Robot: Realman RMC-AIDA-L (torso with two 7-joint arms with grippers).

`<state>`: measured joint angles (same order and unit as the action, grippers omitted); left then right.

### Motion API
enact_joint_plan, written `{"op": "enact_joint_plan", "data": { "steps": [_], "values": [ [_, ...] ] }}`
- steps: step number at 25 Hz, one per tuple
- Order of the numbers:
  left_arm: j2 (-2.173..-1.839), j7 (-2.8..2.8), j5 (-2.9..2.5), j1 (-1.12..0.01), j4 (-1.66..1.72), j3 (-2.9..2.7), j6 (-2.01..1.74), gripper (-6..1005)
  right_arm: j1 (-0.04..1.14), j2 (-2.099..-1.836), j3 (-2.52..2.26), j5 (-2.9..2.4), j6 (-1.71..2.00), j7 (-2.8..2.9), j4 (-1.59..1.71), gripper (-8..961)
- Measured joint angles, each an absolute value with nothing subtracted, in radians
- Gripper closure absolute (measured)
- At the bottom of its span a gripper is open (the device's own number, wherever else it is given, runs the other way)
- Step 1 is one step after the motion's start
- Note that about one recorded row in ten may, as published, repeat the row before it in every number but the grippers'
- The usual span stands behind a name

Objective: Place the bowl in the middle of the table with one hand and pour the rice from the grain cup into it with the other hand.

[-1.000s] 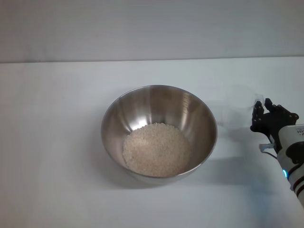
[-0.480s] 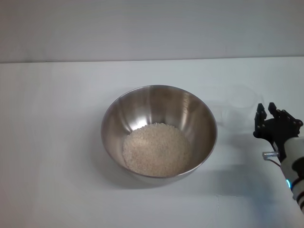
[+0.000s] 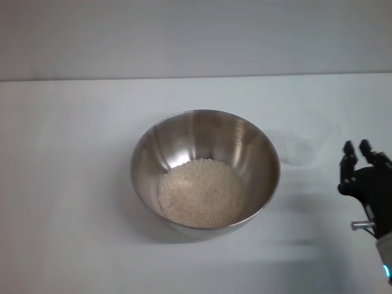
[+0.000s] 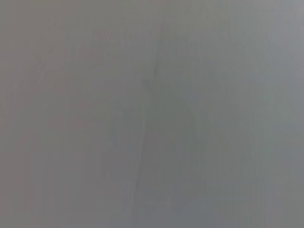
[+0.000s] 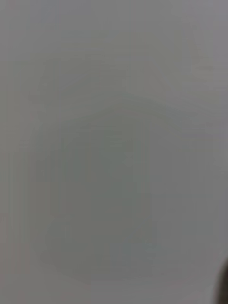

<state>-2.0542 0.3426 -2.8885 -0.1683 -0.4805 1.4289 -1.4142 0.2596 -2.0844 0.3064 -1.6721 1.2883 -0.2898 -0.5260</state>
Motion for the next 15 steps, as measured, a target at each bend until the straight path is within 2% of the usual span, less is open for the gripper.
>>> {"op": "enact_joint_plan", "data": {
  "steps": [5, 11, 15],
  "values": [
    [-2.055, 0.342, -2.888, -0.166, -0.473, 1.43, -1.414, 564, 0.231, -2.081, 0.239, -1.672, 1.524, -0.277, -0.524, 718],
    [-2.055, 0.347, -2.888, -0.164, -0.464, 1.429, -1.401, 565, 0.259, -2.08, 0.189, -1.672, 1.72, -0.167, -0.378, 674],
    [-2.051, 0.346, -2.889, -0.164, -0.455, 1.426, -1.401, 533, 0.266, -2.08, 0.185, -1.672, 1.764, -0.124, -0.331, 492]
  ]
}}
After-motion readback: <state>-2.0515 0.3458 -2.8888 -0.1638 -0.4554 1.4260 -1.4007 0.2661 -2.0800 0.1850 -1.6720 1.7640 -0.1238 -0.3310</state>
